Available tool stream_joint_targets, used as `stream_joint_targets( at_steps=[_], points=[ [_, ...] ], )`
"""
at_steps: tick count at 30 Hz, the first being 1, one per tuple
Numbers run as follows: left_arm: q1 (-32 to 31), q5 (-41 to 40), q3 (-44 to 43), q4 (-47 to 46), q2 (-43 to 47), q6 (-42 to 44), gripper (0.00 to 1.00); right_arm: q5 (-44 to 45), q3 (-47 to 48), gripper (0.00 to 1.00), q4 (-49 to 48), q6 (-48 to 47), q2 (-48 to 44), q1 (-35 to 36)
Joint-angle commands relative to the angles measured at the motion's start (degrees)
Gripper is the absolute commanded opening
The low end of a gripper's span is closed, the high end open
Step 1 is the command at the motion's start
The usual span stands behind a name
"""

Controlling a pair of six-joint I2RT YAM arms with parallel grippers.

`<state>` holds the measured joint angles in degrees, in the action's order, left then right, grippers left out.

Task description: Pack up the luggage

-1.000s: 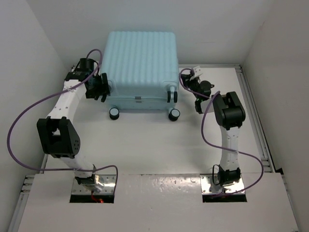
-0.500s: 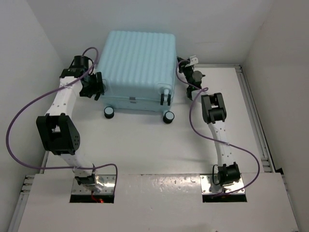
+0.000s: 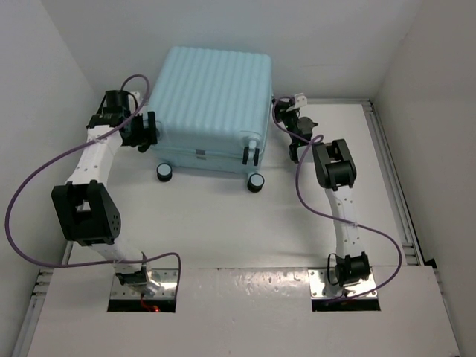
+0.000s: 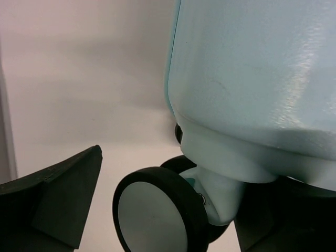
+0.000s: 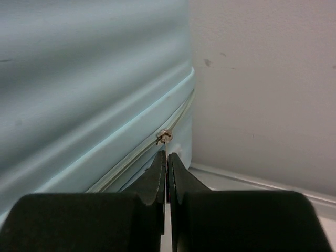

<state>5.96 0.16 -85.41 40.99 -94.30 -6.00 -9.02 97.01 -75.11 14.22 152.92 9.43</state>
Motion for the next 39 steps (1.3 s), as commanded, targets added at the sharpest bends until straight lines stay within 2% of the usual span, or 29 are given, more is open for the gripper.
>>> stream_joint_targets(
  at_steps=[1,6,10,11,13,15,18,20,24,30,39],
  points=[
    [-2.70,-2.98,-0.64,-20.34,2.00,2.46,1.00,1.12,-7.96,0.00,-14.43,0.90,-5.34,0.05],
    [-4.55,-5.25,2.96,-20.34,10.36,4.86,1.00,-1.79,-17.97,0.00,-17.88,3.17,-11.58,2.34],
    [-0.08,-5.88,3.67,-19.47,13.18,1.09,1.00,-3.20,-24.14,0.00,-17.96,4.85,-14.84,4.80],
    [1.76,-3.96,2.97,-18.76,13.70,1.08,1.00,-3.55,-25.02,0.00,-17.96,5.46,-15.19,5.68],
    [1.78,5.86,2.44,-17.18,14.40,2.12,1.00,-4.17,-26.52,0.00,-17.88,6.35,-16.34,6.30],
    [-0.93,15.08,1.73,-13.67,15.11,4.76,1.00,-4.95,-27.14,0.00,-17.88,7.57,-17.48,7.96],
    [-9.45,18.55,1.73,-8.57,15.73,6.88,1.00,-5.05,-27.40,0.00,-17.88,8.46,-18.10,9.38],
    [-15.23,18.56,2.96,-7.77,15.73,6.01,1.00,-4.96,-26.61,0.00,-17.96,8.90,-18.01,10.95],
    [-21.40,18.56,1.74,-7.77,14.06,0.57,1.00,-4.34,-25.91,0.00,-17.96,9.86,-18.36,12.62],
    [-25.73,15.65,-1.33,-7.24,8.62,-6.99,1.00,-3.99,-26.08,0.00,-17.88,10.48,-20.12,14.65],
    [-36.18,9.60,-7.14,-6.63,3.17,-16.49,1.00,-3.55,-27.93,0.00,-17.88,10.74,-21.79,15.97]
  ],
)
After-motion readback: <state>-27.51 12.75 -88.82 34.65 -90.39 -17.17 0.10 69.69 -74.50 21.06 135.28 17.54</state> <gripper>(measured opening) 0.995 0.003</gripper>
